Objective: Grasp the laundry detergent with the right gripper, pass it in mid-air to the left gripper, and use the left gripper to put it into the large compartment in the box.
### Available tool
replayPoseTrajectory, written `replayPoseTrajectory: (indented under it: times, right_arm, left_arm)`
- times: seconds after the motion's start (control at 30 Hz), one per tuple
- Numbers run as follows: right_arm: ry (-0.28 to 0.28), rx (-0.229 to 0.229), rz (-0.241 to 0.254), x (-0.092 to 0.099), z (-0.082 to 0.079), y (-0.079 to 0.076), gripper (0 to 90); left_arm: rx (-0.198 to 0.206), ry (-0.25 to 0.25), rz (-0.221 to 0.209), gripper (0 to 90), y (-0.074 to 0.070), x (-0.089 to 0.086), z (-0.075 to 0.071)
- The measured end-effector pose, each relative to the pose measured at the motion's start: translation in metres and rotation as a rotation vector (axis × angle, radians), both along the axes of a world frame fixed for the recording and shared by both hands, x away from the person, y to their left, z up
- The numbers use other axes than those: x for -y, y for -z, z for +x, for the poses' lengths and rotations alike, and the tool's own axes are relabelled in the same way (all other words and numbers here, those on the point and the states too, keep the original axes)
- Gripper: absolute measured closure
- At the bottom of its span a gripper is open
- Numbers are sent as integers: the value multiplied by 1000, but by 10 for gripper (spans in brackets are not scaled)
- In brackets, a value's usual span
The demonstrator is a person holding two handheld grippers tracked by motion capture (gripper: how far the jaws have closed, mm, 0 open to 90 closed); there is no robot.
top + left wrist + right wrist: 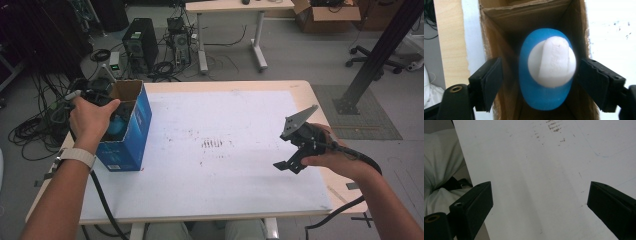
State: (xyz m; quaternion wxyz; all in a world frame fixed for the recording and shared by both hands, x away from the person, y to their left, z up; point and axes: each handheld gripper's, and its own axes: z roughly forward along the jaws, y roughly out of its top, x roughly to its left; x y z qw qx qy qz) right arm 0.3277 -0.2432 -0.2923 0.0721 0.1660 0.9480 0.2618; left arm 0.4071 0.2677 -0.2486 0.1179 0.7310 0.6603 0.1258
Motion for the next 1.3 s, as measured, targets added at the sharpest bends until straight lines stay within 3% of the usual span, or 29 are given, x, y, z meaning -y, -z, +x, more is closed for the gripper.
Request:
replayPoseTrajectory:
  times: [0.07,0.37,0.57,0.77,1.03,1.3]
  right_arm:
    - [-2,-1,-2,0,-1,0,64]
    - [7,13,3,1,-4,-5,61]
    - [7,14,1,2,-6,-5,61]
    - [11,19,1,3,-9,-8,61]
    - [21,19,0,6,-10,-10,61]
    - [24,16,-1,5,-9,-10,61]
  left_arm:
    - [0,1,-22,192,-4,0,-2]
    - [9,29,-30,186,-22,3,-8]
    - [40,64,-39,193,-38,9,-15]
    - [85,150,-44,199,-56,24,-29]
    - [80,314,-59,177,-73,49,-50]
    - [90,420,-58,145,-81,74,-63]
